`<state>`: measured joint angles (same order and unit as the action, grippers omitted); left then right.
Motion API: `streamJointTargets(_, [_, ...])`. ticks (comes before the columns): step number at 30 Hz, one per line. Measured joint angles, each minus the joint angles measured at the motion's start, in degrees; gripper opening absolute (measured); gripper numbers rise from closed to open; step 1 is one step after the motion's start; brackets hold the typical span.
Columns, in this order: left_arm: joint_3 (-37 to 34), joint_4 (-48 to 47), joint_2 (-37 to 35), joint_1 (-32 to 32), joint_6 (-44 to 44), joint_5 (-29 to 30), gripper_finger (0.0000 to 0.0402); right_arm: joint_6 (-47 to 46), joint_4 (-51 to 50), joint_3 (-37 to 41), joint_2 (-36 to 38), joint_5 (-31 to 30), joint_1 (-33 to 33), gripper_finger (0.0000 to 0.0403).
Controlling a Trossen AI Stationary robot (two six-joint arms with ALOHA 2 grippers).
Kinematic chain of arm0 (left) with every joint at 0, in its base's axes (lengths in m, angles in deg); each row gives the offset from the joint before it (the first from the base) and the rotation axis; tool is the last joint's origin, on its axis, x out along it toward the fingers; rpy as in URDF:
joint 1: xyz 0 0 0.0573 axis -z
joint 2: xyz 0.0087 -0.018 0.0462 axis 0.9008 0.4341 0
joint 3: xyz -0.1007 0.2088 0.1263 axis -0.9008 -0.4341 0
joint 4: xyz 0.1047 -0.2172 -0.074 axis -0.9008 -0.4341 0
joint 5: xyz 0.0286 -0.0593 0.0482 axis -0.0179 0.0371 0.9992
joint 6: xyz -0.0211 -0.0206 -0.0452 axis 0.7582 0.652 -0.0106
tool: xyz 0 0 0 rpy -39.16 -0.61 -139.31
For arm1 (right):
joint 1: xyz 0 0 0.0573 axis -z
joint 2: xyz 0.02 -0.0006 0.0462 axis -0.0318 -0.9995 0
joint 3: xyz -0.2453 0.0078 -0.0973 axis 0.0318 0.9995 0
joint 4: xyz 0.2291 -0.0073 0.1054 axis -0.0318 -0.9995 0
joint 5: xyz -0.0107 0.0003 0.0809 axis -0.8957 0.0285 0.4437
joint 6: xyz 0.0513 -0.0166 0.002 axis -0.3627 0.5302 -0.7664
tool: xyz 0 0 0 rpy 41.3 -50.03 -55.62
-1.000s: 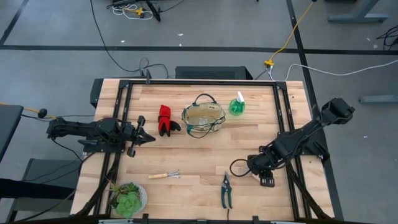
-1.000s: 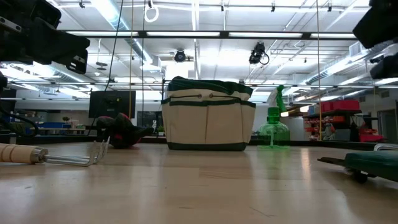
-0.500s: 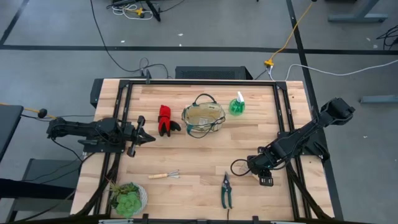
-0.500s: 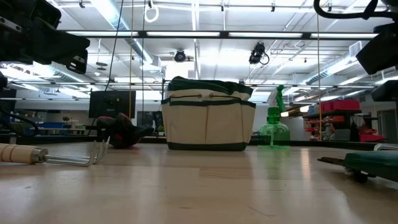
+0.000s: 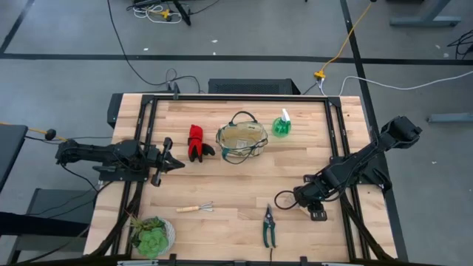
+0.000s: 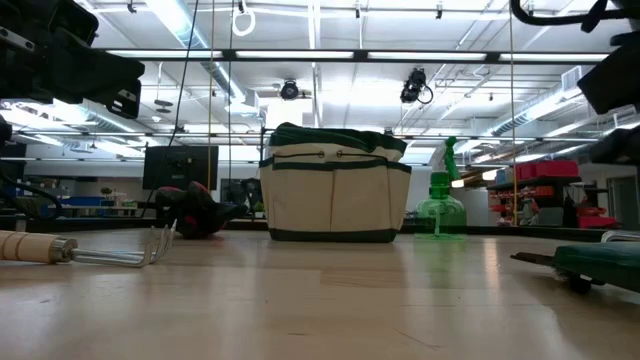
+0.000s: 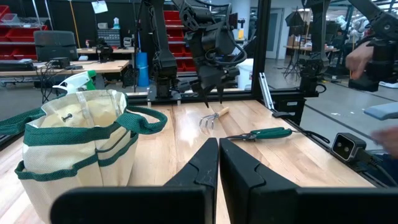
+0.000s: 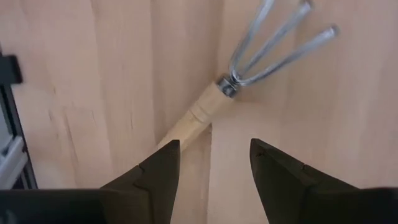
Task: Pick & Place Garden tools in Gardening bag
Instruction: Put the right brown hand rake into the gardening bag
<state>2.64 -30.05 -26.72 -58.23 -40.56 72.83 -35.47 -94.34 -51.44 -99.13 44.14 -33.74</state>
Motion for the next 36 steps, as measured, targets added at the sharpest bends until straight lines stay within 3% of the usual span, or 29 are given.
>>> streamJointTargets(8, [-0.01, 0.0, 0.0, -0.02, 0.0, 0.0, 0.0021, 7.61, 4.81, 0.0, 0.0, 0.01, 0.0, 0.0196])
streamJointTargets(36, [-0.01, 0.0, 0.0, 0.0, 0.0, 0.0, 0.0021, 3.96, 7.44, -0.04, 0.02, 0.04, 0.0, 0.0196])
